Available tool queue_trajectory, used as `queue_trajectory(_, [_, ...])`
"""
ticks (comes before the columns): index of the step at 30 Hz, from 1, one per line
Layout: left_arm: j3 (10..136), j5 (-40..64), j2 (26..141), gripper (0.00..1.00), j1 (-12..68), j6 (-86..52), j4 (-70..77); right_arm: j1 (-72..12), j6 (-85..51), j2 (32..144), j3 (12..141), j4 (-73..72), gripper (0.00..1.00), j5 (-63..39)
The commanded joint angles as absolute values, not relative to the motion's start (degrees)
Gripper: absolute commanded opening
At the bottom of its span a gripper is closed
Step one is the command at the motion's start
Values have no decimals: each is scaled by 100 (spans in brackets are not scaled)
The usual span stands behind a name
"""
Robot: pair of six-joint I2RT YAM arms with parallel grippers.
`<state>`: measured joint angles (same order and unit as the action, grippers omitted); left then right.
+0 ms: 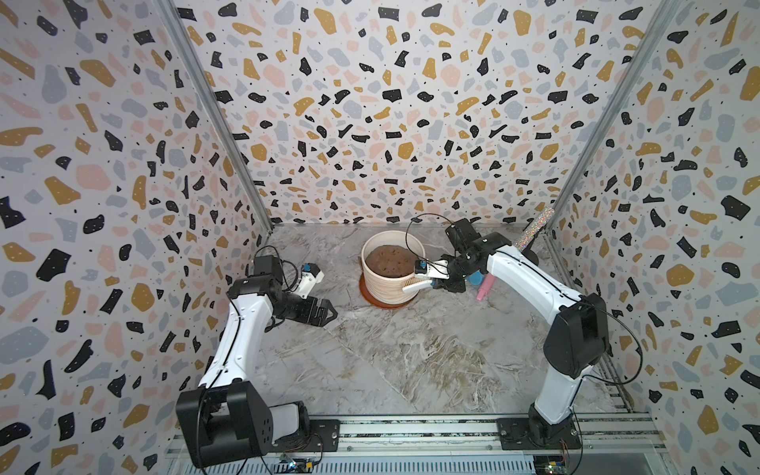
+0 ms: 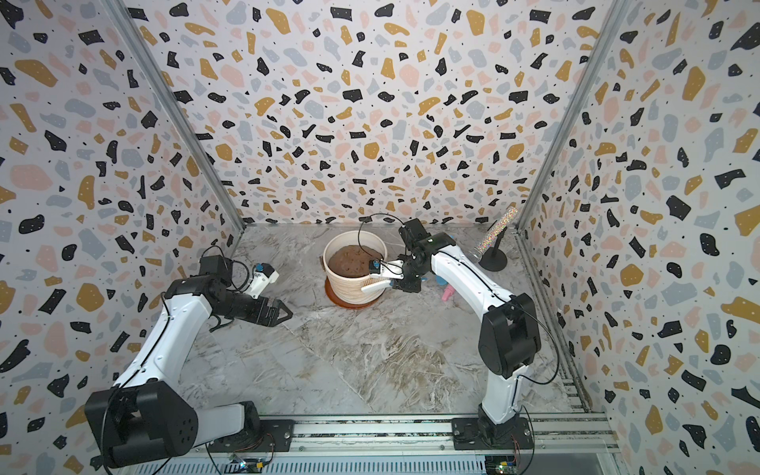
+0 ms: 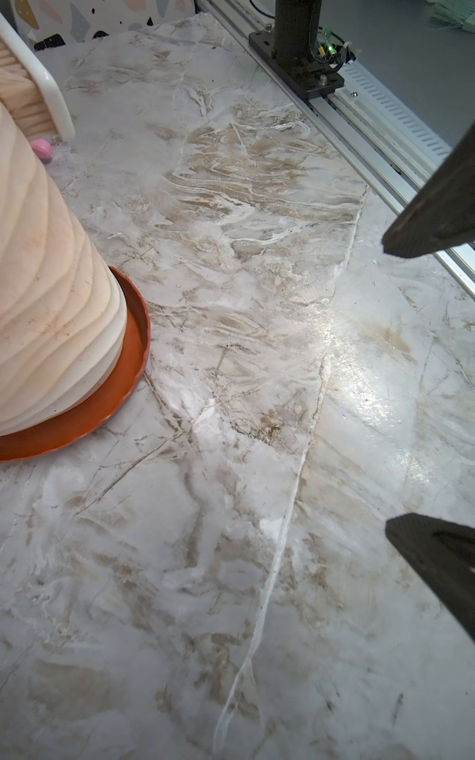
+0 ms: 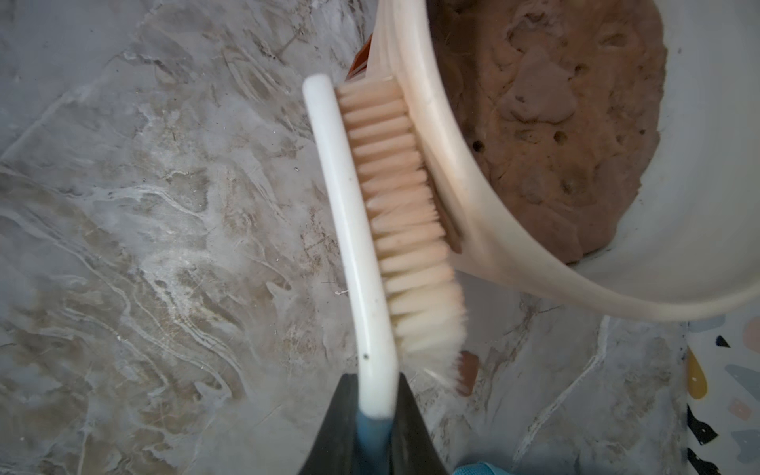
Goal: Scrub the dried mud off the ceramic pot
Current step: Brush off the soil from the pot.
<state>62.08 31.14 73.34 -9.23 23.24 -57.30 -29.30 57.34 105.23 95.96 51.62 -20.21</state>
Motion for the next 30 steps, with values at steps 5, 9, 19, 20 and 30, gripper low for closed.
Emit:
queue_trajectory(5, [6120,3102,7324,100,-904,2314,-5649,-2372,5515,10649,9935,5126,0,-2562])
queue_trajectory(9, [6117,3121,7370,100,-901,2313,-5643,-2095,5388,10579,9816,5124,0,-2686])
queue_trajectory(19, [6108,3100,7402,100,-903,2317,-5643,-1736,5298,9851,8683,4921,0,-2878])
queue_trajectory(20, [6108,3102,7408,100,-905,2323,-5643,-1724,5253,9750,8518,4839,0,-2879])
queue_trajectory(30, [6152,3299,7346,100,-899,2398,-5736,-1670,4352,8477,6957,3668,0,-3166])
